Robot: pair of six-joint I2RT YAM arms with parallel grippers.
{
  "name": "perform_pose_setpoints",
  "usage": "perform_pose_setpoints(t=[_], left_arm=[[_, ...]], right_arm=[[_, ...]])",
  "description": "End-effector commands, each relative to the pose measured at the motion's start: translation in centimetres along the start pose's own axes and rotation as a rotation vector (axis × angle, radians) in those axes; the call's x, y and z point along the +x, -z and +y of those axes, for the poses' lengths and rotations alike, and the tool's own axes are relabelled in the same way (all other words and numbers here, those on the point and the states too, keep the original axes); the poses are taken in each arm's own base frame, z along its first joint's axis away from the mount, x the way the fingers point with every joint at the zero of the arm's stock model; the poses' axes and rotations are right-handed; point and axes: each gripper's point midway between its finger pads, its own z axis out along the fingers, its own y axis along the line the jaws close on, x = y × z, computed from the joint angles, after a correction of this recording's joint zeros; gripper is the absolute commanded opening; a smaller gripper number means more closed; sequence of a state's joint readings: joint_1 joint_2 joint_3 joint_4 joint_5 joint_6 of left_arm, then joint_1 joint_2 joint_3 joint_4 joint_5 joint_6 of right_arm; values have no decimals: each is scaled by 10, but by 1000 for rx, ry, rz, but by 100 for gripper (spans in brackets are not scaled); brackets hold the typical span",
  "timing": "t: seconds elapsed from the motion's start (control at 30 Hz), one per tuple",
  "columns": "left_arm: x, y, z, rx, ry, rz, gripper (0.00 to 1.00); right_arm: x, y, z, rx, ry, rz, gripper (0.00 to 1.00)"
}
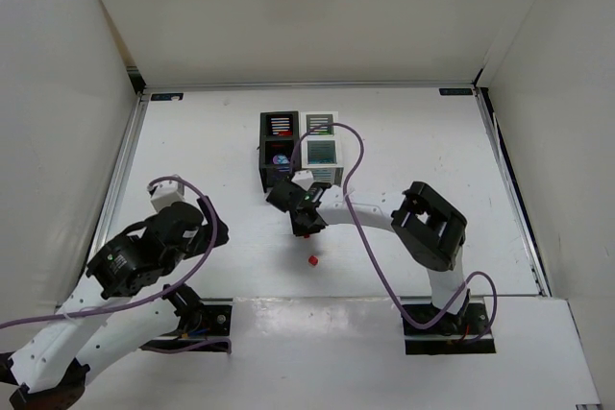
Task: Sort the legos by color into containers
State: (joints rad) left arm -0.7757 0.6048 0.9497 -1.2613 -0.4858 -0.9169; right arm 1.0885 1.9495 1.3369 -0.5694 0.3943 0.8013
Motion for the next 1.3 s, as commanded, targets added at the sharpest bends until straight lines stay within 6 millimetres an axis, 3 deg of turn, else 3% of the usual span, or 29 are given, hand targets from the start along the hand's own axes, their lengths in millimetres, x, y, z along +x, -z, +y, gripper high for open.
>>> perform_pose_setpoints(t=[0.0,0.07,0.17,0.2,0.27,0.3,0.33,0.37,0.4,0.43,0.47,0.5,0.6,0.63,0.77,0.9,1.0,1.03,1.1,1.13,1.23,1.27], left_arm=[[1,-9,-7,18,-11,-9,100],[0,-14,-10,23,-1,-22,100],[-2,-20,-19,46,-23,-35,100],[-4,-20,-21,50,-27,-40,100],[-7,-24,-22,29,-38,-42,100],[-9,-24,-25,25,-46,-42,100],[-10,-26,-25,15,-54,-41,100],[-10,-30,-28,-2,-77,-30,100],[-13,-29,-30,-4,-80,-31,100],[-14,-29,-33,-2,-87,-29,100],[-13,-34,-37,-10,-109,-16,100],[-16,-34,-39,-10,-109,-16,100],[-15,-42,-44,-22,-115,6,100],[-16,-44,-45,-28,-106,11,100],[-10,-55,-56,6,-94,71,100],[-11,-62,-56,23,-66,86,100],[-10,-65,-53,21,-62,99,100],[-9,-66,-52,21,-65,106,100],[-7,-66,-50,18,-76,118,100],[-7,-67,-48,6,-76,124,100],[-8,-65,-48,-2,-76,133,100],[-9,-65,-49,1,-80,132,100]], right_arm=[[-31,50,1,-26,67,-96,13],[-66,87,9,-81,92,-198,13],[-106,110,3,-89,122,-294,14],[-133,122,3,-114,124,-337,14],[-160,121,-5,-116,94,-363,14],[-181,132,1,-140,108,-413,14],[-192,127,4,-140,126,-428,14],[-214,133,-3,-142,105,-464,14],[-226,125,6,-153,147,-468,14],[-245,136,10,-177,134,-510,14],[-260,132,-3,-160,125,-517,14],[-271,117,3,-163,125,-510,14],[-312,127,8,-225,110,-590,14],[-315,113,8,-224,113,-582,14],[-335,91,20,-276,133,-612,16],[-344,80,25,-314,108,-624,17],[-344,72,28,-341,99,-611,29],[-343,69,28,-338,96,-605,40],[-342,72,30,-337,104,-613,46],[-341,72,30,-335,106,-609,55],[-341,85,30,-341,108,-622,58],[-343,99,28,-352,105,-639,59]])
